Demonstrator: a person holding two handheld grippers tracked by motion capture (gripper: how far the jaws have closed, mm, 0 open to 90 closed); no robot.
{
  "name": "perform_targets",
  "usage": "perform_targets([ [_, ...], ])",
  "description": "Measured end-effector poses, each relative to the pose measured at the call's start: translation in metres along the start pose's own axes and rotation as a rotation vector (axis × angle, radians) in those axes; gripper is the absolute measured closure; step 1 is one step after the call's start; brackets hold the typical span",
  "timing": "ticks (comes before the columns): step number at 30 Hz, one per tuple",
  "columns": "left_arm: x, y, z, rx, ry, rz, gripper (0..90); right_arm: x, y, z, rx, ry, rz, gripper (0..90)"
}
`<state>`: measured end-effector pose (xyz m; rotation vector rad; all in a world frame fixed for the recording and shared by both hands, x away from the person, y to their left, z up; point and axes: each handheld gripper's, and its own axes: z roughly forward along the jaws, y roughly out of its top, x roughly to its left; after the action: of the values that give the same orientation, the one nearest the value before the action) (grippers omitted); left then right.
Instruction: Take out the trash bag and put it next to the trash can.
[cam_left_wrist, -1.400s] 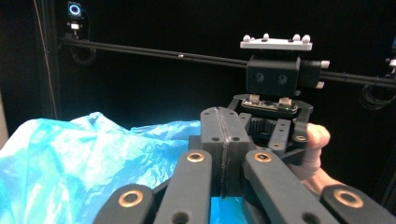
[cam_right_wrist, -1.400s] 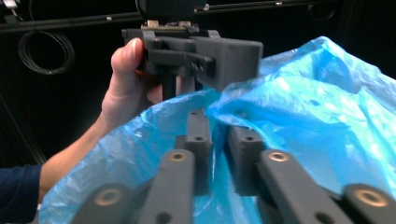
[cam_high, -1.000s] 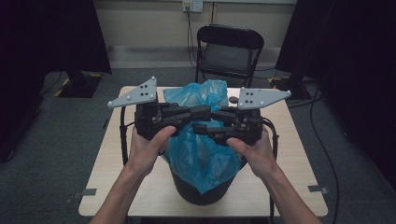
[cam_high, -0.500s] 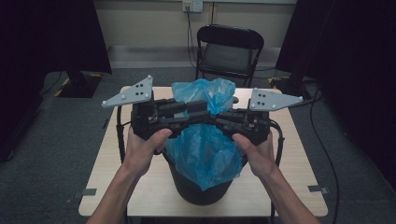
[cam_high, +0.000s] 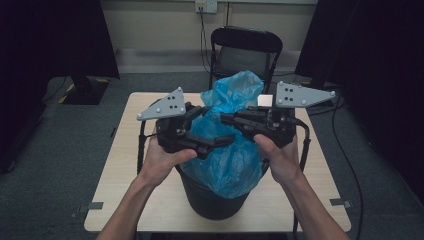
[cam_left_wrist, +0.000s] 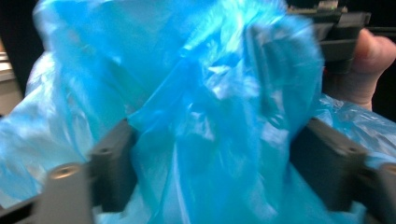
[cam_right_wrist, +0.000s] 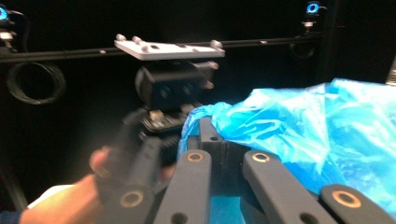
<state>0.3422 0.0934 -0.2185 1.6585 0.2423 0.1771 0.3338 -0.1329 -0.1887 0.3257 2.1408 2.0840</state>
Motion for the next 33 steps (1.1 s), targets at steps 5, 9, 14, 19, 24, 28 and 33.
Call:
perform_targets([
  [5, 0.000, 0.001, -0.007, -0.022, -0.004, 0.015, 83.3, 0.003, -0.002, 0.002, 0.012, -0.012, -0.010, 90.0],
  [9, 0.005, -0.002, -0.013, -0.030, 0.015, -0.004, 89.1, 0.004, -0.006, -0.006, 0.010, -0.053, -0.027, 70.4],
  [14, 0.014, -0.001, -0.022, -0.048, 0.045, -0.026, 89.3, 0.006, -0.010, -0.016, 0.010, -0.121, -0.013, 34.7],
  [19, 0.018, 0.004, -0.027, -0.077, 0.055, -0.043, 89.3, 0.002, -0.015, -0.020, 0.031, -0.214, 0.010, 14.6],
  [24, 0.009, 0.014, -0.025, -0.122, -0.003, -0.012, 89.2, -0.008, -0.021, -0.009, 0.066, -0.198, 0.027, 13.4],
  [28, 0.002, 0.021, -0.021, -0.115, -0.018, 0.008, 89.2, -0.014, -0.022, 0.007, 0.093, -0.145, 0.042, 11.2],
  [33, 0.003, 0.025, -0.015, -0.107, -0.050, -0.005, 89.2, -0.012, -0.025, 0.025, 0.134, -0.089, 0.021, 25.1],
])
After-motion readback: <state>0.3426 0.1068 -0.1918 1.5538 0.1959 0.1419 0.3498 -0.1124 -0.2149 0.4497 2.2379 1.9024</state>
